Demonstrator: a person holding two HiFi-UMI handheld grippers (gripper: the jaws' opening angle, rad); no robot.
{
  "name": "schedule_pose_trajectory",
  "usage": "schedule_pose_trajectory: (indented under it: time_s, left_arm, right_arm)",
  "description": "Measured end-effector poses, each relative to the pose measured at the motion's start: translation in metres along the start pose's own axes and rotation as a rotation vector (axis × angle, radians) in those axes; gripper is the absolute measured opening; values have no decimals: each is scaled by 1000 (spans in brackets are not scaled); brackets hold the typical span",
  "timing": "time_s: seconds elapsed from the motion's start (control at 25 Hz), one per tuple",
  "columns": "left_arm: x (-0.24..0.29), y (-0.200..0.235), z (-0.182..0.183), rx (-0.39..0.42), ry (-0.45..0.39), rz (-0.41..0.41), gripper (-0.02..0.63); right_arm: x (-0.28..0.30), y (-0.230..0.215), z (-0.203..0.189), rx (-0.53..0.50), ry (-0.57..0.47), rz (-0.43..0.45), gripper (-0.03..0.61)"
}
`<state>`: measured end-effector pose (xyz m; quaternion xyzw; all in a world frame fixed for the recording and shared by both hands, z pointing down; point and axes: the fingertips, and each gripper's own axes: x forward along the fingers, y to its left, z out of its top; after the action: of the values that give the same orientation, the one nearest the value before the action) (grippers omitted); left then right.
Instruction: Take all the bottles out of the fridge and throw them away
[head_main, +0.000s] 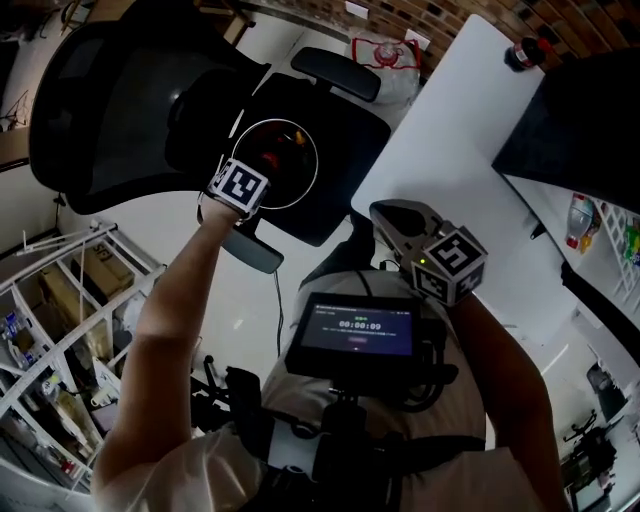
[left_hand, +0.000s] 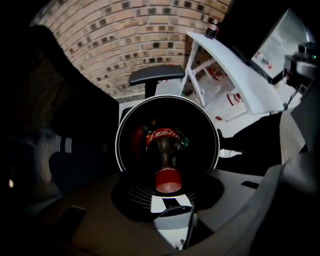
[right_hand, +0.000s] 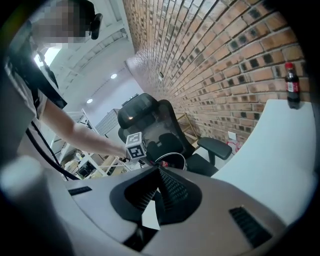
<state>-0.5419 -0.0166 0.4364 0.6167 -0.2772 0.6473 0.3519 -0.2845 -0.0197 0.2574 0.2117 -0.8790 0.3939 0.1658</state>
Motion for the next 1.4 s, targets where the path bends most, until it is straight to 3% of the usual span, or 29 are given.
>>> schedule_pose_trajectory:
  time_s: [0.2, 0.44, 0.84, 1.04, 1.16, 1.28, 1.4]
  left_arm:
    - [32, -9, 21, 215, 103, 28, 164]
    - [28, -9, 20, 436, 179, 121, 164]
    - [47, -6, 20, 659, 260, 200, 164]
    - [55, -18, 22, 782, 329, 217, 164]
    - [72, -15, 10, 786, 421, 146, 164]
    - [86, -13, -4, 731, 509, 50, 166]
    - [100, -6, -11, 695, 566, 17, 166]
  right_arm:
    - [-7, -25, -4, 32, -14, -8, 2]
    - [-20, -13, 1, 49, -29, -35, 2]
    - [24, 1, 9, 4, -3, 29, 2]
    - [3, 15, -4, 5, 57, 25, 2]
    - [0, 9, -11, 31, 71, -8, 2]
    - [-2, 8, -15, 49, 65, -40, 2]
    - [-7, 8, -21, 78, 68, -77, 2]
